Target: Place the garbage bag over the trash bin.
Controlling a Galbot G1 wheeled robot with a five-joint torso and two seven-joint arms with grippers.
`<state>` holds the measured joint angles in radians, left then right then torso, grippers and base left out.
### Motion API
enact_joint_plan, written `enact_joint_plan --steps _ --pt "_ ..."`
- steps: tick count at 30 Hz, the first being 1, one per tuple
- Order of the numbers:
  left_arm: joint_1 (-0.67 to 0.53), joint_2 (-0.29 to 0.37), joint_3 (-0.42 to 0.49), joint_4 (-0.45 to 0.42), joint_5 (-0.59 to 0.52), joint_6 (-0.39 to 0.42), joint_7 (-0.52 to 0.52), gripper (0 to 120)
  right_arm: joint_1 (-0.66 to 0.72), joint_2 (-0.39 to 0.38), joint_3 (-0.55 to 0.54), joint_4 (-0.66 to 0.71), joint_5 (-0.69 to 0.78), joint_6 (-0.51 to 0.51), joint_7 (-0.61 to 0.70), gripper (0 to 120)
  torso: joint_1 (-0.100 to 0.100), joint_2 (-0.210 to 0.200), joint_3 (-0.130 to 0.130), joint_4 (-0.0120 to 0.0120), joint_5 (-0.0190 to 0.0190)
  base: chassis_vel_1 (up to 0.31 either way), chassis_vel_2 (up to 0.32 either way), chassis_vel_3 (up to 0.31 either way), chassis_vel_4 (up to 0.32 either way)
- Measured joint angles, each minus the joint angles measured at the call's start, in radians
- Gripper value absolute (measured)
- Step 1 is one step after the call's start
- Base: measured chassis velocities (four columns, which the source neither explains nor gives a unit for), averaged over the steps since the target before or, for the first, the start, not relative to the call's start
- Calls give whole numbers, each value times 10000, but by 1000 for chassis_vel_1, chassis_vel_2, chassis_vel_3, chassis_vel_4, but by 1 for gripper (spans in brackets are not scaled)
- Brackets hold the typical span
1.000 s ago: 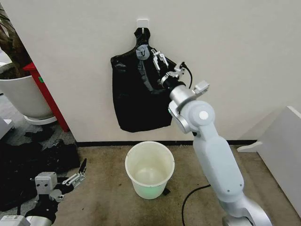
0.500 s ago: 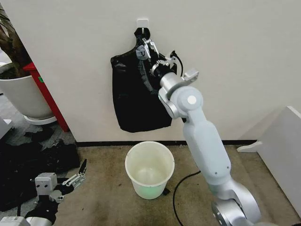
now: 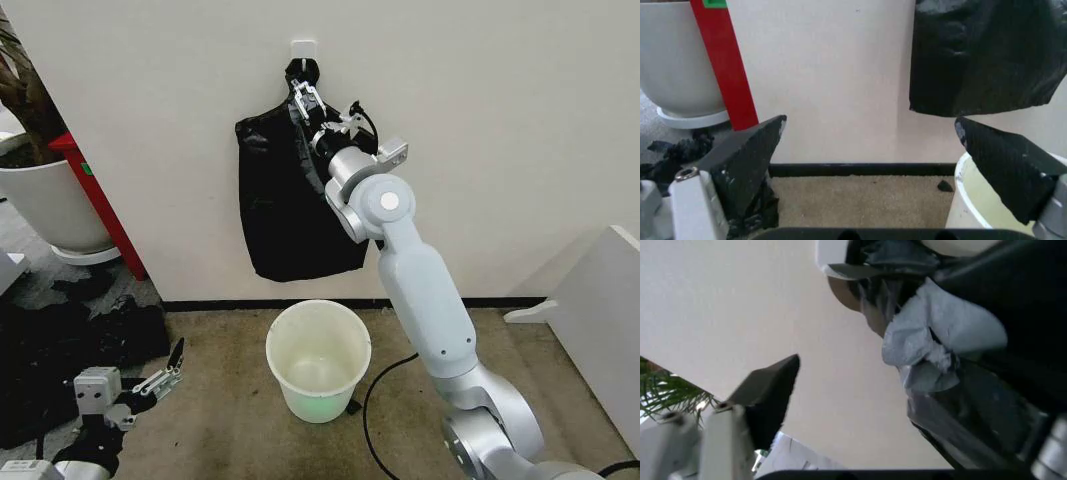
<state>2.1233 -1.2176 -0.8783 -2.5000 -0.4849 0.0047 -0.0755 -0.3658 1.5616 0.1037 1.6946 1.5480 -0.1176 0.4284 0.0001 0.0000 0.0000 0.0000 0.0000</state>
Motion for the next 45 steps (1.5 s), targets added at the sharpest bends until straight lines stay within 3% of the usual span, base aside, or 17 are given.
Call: enact_joint_plan --steps 6,9,11,22,35,45 --pt "0 -7 1 0 -7 -1 6 100 87 -28 -4 -23 -12 7 -14 60 0 0 0 0 0 0 0 0 0" --pt "-1 -10 2 0 -9 -1 7 100 88 -37 -13 -43 -20 7 -14 55 0 0 0 0 0 0 0 0 0" --pt "-4 -17 5 0 -12 -2 11 100 88 -41 -21 -65 28 16 0 39 0 0 0 0 0 0 0 0 0" --pt "-9 -30 13 0 -22 -12 18 100 68 -41 218 -17 803 175 211 0 -1 0 0 0 0 0 0 0 0" --pt "-14 -57 23 0 -28 -35 26 100 22 -105 240 87 1226 187 411 0 -1 0 0 0 0 0 0 0 0" --pt "-15 -91 35 0 -29 -65 35 100 -754 -457 203 617 1446 294 646 0 -1 0 0 -1 1 0 0 0 0"
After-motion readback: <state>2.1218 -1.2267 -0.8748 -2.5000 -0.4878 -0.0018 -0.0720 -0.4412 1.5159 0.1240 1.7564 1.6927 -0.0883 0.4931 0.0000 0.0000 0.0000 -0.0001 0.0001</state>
